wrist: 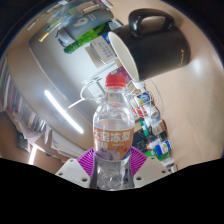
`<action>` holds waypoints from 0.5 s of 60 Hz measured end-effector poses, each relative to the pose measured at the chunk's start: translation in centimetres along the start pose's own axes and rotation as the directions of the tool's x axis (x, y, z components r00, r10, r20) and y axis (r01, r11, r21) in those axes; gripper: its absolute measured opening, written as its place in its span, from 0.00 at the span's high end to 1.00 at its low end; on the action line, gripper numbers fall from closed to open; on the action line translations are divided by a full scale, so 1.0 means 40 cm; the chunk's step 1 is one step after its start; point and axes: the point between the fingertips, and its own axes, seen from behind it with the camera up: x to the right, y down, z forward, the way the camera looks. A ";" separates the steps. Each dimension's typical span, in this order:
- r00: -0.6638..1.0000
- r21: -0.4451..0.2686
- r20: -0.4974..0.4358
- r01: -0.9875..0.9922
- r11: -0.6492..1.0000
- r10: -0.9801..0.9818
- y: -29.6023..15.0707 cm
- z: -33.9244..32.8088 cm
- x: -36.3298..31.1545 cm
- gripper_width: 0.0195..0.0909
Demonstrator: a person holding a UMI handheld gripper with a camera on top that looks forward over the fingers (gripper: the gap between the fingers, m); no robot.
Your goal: Pour water
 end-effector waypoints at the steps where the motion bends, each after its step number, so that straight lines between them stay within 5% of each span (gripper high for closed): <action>1: 1.000 0.005 0.001 -0.011 1.000 0.011 -0.005 -0.002 -0.002 0.67; 13: 1.000 0.040 0.002 -0.020 0.999 0.020 -0.037 -0.017 0.004 0.67; 20: 0.999 -0.008 -0.010 0.036 0.999 -0.036 -0.001 -0.017 -0.009 0.67; 30: 0.841 -0.111 0.008 0.538 0.836 -0.541 0.116 -0.046 -0.125 0.67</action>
